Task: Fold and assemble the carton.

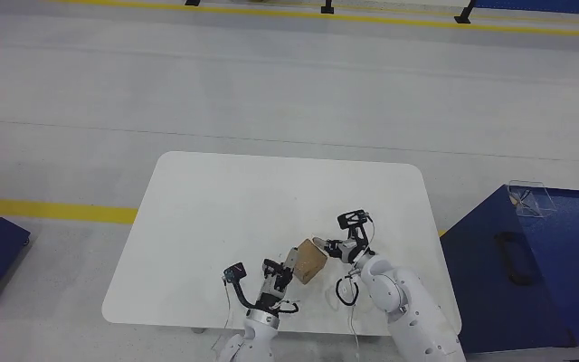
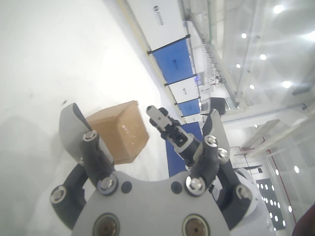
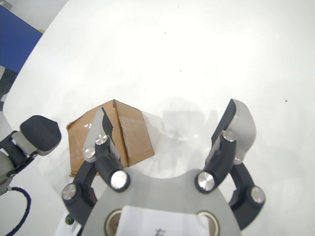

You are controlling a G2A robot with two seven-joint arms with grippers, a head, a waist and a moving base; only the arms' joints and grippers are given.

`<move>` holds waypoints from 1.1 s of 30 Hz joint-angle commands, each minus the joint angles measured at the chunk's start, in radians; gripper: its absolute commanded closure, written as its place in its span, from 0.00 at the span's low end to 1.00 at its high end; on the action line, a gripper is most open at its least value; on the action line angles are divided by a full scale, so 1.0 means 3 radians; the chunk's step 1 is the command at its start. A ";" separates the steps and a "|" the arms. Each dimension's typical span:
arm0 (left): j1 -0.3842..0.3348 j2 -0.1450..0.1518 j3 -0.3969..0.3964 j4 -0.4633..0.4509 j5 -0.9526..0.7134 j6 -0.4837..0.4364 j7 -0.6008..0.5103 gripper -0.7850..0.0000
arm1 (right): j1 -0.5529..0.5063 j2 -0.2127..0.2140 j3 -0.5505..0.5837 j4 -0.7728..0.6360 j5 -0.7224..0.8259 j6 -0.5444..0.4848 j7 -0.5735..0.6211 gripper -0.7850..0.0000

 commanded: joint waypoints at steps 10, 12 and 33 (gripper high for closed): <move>-0.0086 0.0072 -0.0003 0.0053 0.1324 0.0360 0.0322 0.00 | 0.0384 -0.0066 -0.0282 0.0444 -0.0047 0.0362 0.0337 0.00; -0.0125 0.0119 -0.0040 0.0123 0.1808 0.0366 0.0231 0.00 | 0.0417 -0.0077 -0.0352 0.0481 -0.0095 0.0335 0.0319 0.00; -0.0405 0.0266 0.0093 0.0677 0.3671 0.0643 -0.0007 0.00 | 0.0536 -0.0152 -0.0573 0.0658 -0.0038 0.0313 0.0051 0.00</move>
